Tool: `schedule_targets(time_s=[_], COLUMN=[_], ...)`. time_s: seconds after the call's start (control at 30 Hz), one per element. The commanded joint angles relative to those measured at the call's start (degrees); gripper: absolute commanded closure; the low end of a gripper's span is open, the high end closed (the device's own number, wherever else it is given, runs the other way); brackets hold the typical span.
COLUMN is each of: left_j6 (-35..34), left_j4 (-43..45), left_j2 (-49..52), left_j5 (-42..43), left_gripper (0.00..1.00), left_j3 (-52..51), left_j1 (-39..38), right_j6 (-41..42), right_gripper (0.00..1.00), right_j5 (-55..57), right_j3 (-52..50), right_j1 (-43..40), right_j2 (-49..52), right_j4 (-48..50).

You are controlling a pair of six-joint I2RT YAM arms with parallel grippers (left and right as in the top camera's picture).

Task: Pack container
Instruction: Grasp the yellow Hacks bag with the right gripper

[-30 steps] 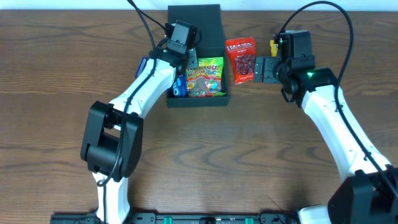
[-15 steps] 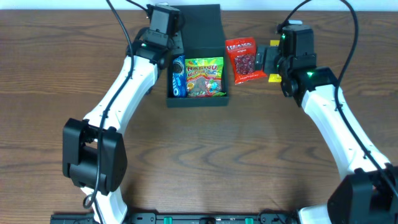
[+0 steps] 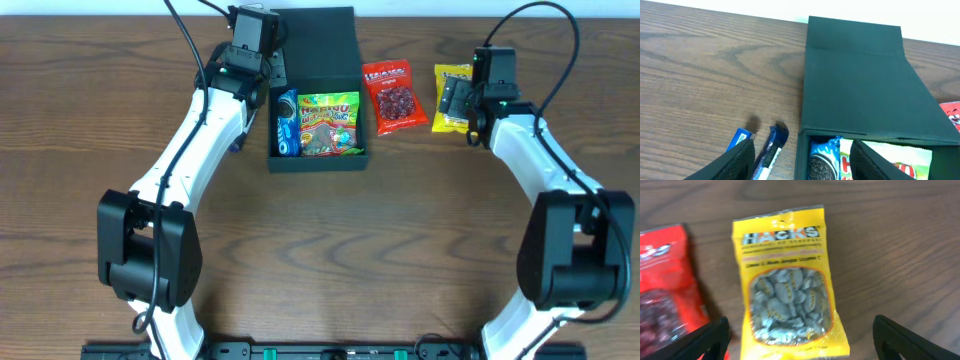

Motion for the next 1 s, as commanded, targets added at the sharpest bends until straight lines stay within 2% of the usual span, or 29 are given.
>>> schedule_targets(time_s=[0.0, 0.2, 0.47, 0.6, 0.7, 0.73, 0.83, 0.97], left_j6=[2.1, 2.1, 2.1, 2.1, 2.1, 2.1, 3.8, 6.8], left_j4=[-0.1, -0.1, -0.1, -0.1, -0.1, 0.0, 0.0, 0.3], left_j2=[-1.1, -1.1, -1.1, -1.1, -1.1, -1.1, -1.3, -2.3], left_j5=[-0.6, -0.6, -0.6, -0.6, -0.6, -0.6, -0.7, -1.7], left_gripper=[0.38, 0.38, 0.38, 0.38, 0.38, 0.38, 0.37, 0.34], left_j3=[1.1, 1.1, 1.1, 1.1, 1.1, 1.1, 1.1, 1.2], left_j1=[0.1, 0.1, 0.1, 0.1, 0.1, 0.1, 0.1, 0.1], right_j6=[1.5, 1.7, 3.2, 3.3, 3.3, 3.9, 4.2, 4.1], right_gripper=[0.14, 0.21, 0.31, 0.49, 0.71, 0.81, 0.98, 0.99], right_j5=[0.2, 0.0, -0.1, 0.0, 0.0, 0.0, 0.0, 0.0], right_j3=[0.3, 0.3, 0.3, 0.3, 0.3, 0.3, 0.3, 0.3], right_j1=[-1.0, -0.9, -1.1, -1.2, -1.2, -1.2, -1.2, -1.2], right_j2=[3.2, 8.3, 12.6, 12.9, 12.9, 12.9, 12.5, 9.6], right_j4=[1.7, 6.9, 7.9, 8.0, 8.1, 8.0, 7.6, 7.2])
